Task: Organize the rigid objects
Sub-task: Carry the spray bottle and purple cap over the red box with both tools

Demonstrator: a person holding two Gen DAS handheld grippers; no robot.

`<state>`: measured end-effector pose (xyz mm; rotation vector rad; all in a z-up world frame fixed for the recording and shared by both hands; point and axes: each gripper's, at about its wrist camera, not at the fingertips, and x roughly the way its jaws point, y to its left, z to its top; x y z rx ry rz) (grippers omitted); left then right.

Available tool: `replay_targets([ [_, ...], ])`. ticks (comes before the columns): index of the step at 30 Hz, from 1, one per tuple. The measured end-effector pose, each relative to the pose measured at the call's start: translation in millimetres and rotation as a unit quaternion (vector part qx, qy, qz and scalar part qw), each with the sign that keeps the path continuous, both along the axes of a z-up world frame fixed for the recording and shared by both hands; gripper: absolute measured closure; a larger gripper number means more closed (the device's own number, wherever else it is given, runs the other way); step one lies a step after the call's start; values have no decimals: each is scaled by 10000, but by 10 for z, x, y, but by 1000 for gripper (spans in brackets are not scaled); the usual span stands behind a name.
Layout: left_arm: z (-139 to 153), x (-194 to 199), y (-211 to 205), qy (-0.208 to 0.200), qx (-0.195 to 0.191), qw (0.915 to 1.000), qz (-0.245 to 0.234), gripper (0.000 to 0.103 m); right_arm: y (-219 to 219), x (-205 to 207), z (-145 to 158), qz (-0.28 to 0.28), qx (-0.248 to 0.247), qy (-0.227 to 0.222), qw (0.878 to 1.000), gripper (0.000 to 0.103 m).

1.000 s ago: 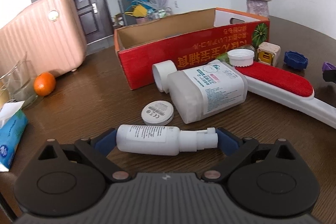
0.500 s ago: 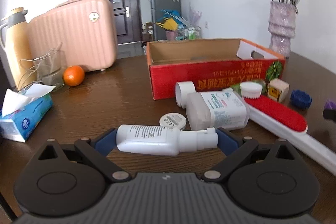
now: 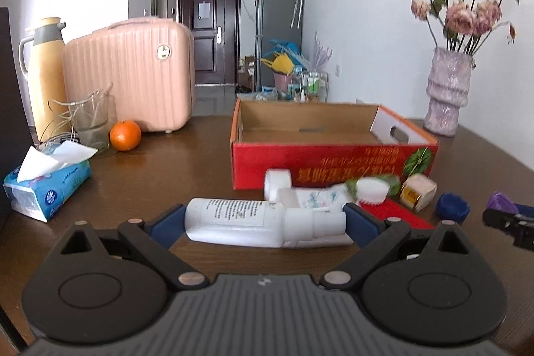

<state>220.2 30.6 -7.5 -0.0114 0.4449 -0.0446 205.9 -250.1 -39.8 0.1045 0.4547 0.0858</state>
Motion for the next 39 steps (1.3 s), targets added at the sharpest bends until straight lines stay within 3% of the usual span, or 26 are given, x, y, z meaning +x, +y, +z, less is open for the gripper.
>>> replay_targets([
  [18,456,349,-251,-380,-174,9990,133,3,232,376,430,421,-152,-392,9982,49],
  [39,470,1183,-369,-370,-270,9980,437,3,372,1400,554,388,-31,-502,9980,49],
])
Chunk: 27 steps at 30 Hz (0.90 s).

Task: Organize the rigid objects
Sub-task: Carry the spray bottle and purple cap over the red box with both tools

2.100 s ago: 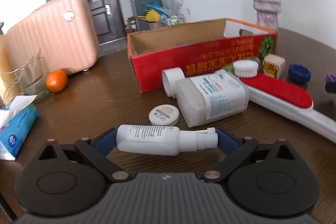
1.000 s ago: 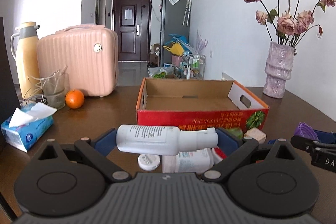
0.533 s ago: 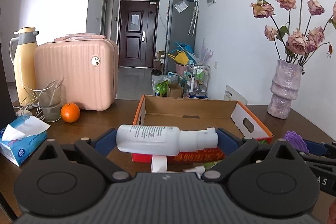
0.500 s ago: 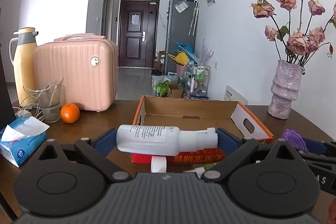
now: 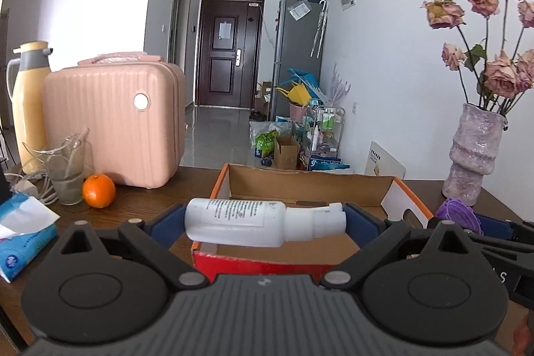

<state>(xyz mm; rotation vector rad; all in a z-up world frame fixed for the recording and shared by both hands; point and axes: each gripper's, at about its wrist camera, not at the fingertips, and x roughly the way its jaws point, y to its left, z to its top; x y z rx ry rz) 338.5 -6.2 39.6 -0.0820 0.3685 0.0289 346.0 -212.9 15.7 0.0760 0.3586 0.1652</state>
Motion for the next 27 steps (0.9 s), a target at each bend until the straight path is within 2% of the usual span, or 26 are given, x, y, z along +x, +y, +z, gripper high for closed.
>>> replay_targets([
  [5,-57,255,-14,81,24,10000,42,3,-25,280,-59,2,106,180,9998,49],
  [20,-187,836,-44,289,116,9995,82,3,64,784,-223,39,-87,476,9988,49],
  [27,-265,1093,-75,566,254,9980,95,3,137,993,-282,75,-254,672,9974,49],
])
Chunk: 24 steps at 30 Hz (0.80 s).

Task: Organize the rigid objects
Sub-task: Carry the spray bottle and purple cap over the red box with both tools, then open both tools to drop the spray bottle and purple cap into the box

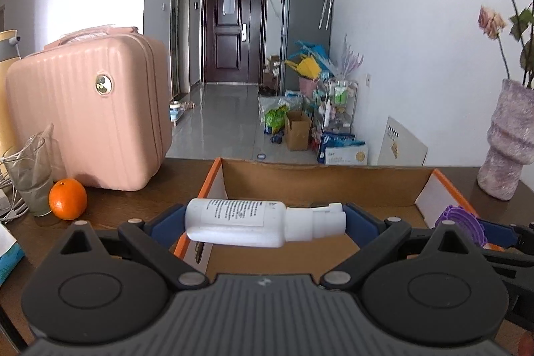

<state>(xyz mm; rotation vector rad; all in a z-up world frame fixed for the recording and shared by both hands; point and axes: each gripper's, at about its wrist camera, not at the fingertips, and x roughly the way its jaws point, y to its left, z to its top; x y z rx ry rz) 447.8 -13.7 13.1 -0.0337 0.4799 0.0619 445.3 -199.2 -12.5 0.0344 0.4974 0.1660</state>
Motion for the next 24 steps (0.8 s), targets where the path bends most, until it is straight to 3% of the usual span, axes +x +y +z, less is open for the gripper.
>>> replay_targets([
  [14,-256,305,-71,664,300,9972,-166,3,80,286,-243,3,-300,556,9980,49],
  [22,-288,267,-47,594,199,9977,-274,1,65,282,-281,30,-267,587,9979,49],
  [24,-285,261,-38,567,144,9978,-324,1,72,268,-279,53,-266,574,9980,43],
])
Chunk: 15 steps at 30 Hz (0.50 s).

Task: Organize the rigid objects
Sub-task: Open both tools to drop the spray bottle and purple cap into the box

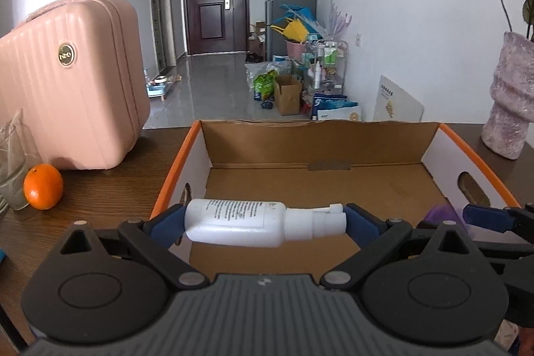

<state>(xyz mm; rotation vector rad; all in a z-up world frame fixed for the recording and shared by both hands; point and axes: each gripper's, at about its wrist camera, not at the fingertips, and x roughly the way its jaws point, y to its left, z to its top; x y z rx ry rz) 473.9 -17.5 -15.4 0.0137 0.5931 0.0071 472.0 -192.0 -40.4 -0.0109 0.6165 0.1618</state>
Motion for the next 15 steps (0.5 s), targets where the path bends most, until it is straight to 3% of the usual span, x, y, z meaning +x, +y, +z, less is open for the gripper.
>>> replay_targets([
  [1,5,-6,2,-25,-11,10000,9,0,3,-7,4,-6,-1,-29,10000,39],
  [3,26,-23,20,-87,-33,9999,54,0,4,-22,14,-62,-10,-102,9999,18],
  [6,58,-44,67,-132,-190,9997,75,0,-16,-37,29,-138,44,-179,9997,5],
  [8,68,-50,93,-172,-272,9994,90,0,-30,-42,38,-162,95,-192,9996,0],
  [15,130,-100,117,-311,-331,9989,98,0,-9,-86,79,-142,61,-248,9996,0],
])
